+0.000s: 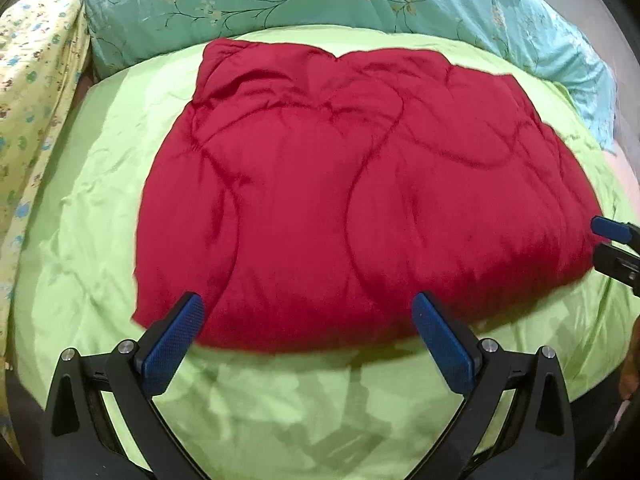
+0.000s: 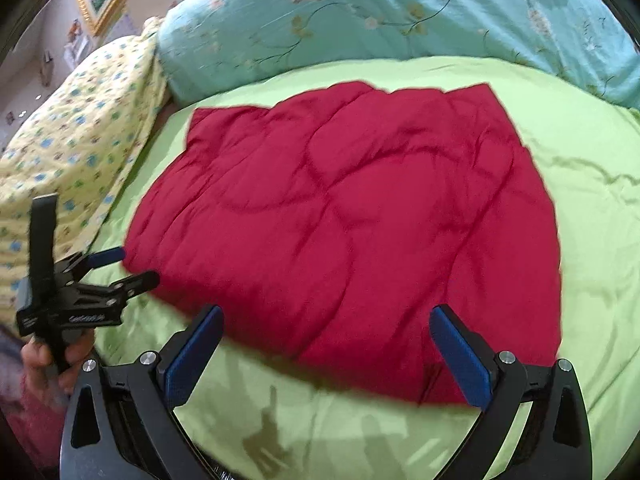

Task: Fold large clothes

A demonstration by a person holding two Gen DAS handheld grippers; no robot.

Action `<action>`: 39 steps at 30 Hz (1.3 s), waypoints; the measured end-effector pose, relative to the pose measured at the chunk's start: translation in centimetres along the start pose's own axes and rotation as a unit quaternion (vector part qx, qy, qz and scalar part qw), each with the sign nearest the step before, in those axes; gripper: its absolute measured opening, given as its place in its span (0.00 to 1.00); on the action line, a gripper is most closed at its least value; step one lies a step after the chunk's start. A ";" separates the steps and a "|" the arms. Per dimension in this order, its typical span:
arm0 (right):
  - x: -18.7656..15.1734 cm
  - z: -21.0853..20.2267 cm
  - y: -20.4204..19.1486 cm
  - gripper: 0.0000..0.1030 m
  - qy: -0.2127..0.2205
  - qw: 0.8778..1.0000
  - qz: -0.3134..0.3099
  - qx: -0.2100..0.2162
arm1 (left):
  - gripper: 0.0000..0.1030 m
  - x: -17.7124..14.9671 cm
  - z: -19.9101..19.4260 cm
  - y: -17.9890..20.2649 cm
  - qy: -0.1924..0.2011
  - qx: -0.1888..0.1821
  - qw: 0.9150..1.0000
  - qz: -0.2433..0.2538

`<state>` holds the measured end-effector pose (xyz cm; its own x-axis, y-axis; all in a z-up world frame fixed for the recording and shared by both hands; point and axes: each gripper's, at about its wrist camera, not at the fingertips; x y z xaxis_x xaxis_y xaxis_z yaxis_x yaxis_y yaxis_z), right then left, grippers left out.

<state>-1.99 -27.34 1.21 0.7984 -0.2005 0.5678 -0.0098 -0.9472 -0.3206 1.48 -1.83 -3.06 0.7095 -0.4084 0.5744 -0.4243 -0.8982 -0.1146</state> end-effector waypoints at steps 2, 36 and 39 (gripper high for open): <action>-1.1 -0.4 -0.2 1.00 -0.010 1.000 -0.008 0.001 | 1.00 -0.6 -0.4 0.1 -0.005 0.009 1.000 0.006; 3.1 -1.8 -3.9 1.00 -0.007 0.999 -0.022 -0.041 | 1.00 3.4 -3.4 1.6 0.027 0.044 0.998 0.031; 3.5 -1.5 -3.8 1.00 -0.014 0.999 -0.023 -0.042 | 1.00 3.7 -3.2 1.3 0.024 0.045 0.998 0.031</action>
<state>-0.05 -24.78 5.54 0.8154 -0.1495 0.5592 -0.0222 -0.9734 -0.2280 1.75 -4.03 1.49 0.6543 -0.4569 0.6025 -0.4125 -0.8835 -0.2220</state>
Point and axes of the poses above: each gripper's, at about its wrist camera, not at the fingertips, and z roughly the way its jaws point, y to its right, x to its top, and after that the axes turned 7 degrees about z, right-handed
